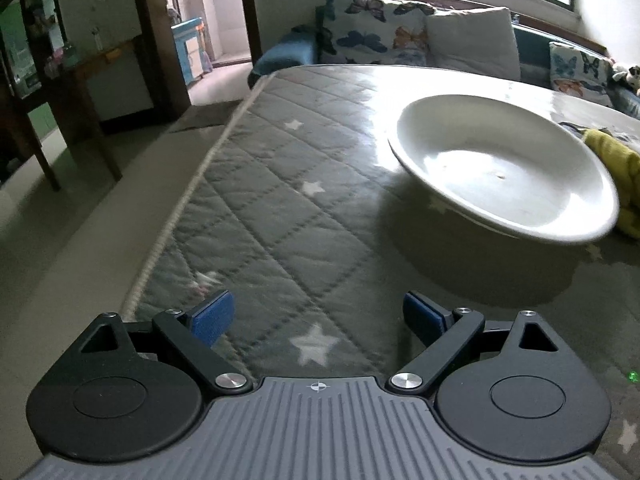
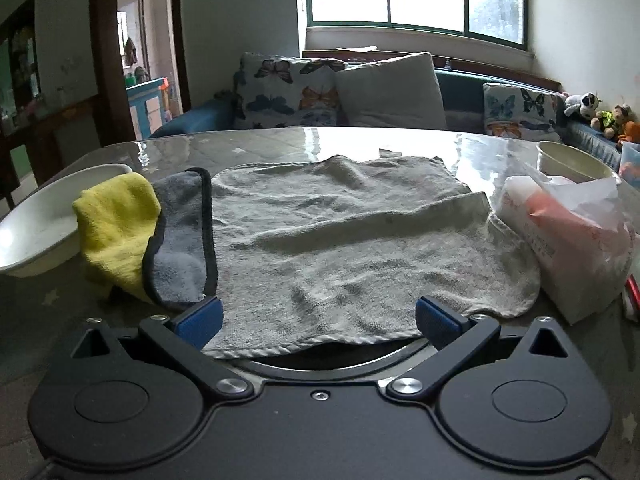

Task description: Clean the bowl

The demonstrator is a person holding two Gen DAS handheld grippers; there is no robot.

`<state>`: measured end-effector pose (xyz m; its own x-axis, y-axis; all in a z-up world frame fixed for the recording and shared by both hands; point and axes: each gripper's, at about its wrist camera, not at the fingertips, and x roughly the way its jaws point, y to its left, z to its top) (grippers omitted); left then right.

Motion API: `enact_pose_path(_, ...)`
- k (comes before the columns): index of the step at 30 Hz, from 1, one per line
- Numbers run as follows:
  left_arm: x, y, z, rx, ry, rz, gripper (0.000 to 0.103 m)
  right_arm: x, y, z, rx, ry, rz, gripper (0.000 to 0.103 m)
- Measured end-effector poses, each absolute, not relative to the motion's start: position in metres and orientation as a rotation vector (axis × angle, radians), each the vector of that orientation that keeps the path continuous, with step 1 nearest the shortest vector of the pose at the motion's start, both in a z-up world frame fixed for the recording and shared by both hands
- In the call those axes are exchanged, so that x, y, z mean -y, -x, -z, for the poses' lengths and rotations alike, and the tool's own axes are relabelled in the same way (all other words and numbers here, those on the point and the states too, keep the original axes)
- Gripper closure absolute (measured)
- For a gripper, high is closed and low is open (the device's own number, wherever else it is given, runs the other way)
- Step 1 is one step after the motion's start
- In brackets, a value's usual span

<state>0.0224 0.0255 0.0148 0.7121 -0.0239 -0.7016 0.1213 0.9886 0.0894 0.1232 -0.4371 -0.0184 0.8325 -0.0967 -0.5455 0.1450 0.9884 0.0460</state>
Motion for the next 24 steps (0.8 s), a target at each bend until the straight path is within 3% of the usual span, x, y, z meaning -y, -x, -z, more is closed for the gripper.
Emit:
enact_pose_path(10, -0.037, -0.035, -0.008, -0.758, -0.123, 0.102, 0.010, 0.442, -0.179, 0.031, -0.602, -0.068, 0.111, 0.000)
enact_pose_path(24, -0.042, -0.035, 0.007, -0.688, -0.063, 0.087, 0.000, 0.433, -0.240, 0.045, -0.662, -0.054, 0.101, 0.000)
